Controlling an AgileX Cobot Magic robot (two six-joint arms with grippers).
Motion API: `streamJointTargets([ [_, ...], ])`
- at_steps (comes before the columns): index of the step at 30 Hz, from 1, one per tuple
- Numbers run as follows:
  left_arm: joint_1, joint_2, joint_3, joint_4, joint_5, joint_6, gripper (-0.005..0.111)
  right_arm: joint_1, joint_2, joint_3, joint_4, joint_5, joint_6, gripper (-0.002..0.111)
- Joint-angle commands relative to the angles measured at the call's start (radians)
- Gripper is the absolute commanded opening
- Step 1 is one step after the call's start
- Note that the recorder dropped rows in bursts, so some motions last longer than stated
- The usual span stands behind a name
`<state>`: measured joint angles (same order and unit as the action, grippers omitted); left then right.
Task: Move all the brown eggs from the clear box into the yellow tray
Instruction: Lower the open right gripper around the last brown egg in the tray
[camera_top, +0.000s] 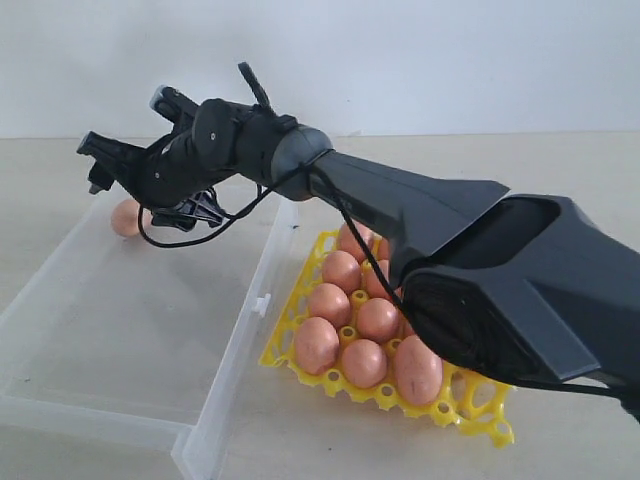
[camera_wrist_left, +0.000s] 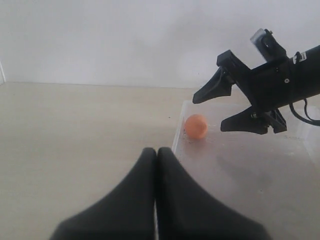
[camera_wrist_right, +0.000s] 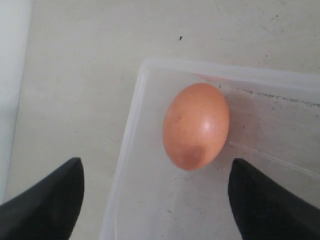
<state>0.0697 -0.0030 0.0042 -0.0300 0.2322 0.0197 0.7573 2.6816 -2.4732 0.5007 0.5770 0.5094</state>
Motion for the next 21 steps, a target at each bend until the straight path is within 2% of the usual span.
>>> streamJointTargets([
  [1, 0.001, 0.003, -0.004, -0.005, 0.000, 0.001, -0.004, -0.003, 0.007, -0.018, -0.052, -0.004, -0.002, 0.074],
  [21, 0.001, 0.003, -0.004, -0.005, 0.000, 0.001, -0.004, -0.004, 0.061, -0.024, -0.028, -0.107, -0.043, 0.074],
])
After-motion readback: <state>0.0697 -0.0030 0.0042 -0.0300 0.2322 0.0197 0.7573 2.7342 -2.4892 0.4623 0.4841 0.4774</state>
